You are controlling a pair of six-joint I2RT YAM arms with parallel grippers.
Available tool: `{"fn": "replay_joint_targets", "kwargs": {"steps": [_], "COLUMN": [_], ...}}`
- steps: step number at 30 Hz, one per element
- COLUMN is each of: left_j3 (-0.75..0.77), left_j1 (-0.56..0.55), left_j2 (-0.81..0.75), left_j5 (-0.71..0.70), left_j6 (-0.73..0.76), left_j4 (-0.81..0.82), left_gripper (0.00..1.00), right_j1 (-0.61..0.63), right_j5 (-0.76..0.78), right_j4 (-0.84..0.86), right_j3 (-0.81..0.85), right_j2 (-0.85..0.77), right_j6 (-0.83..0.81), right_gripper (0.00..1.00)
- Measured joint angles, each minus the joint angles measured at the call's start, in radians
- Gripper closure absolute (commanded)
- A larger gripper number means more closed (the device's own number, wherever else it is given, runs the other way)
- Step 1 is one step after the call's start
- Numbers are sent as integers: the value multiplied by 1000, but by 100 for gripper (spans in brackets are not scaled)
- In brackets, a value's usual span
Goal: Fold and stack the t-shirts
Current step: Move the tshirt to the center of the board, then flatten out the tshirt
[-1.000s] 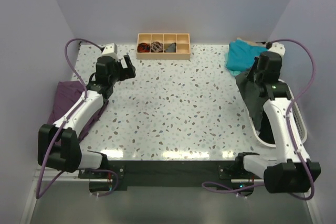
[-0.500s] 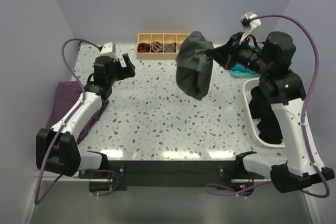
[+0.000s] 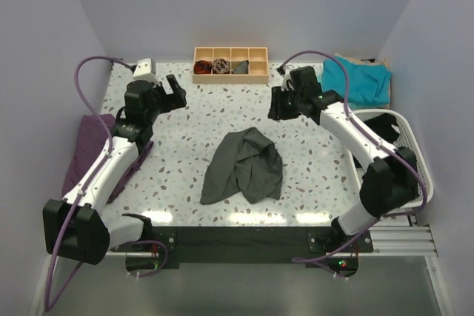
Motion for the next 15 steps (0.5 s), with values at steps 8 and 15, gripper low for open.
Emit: {"fn": "replay_joint_targets", "kwargs": {"steps": [8,15], "left_j3": [-52,-63], "left_j1": [0,-3], "left_j2": [-24,2], "left_j5": [5,32], "left_j6": [0,-3], "left_j4": [-16,-4], "left_gripper": [0,1], "right_j1": [6,239], "right_j5": [248,137], "right_j4": [-24,9], "right_j3": [-151,-204], "right_j2": [-72,-145], "right_j6": [1,1], "right_gripper": [52,50]}}
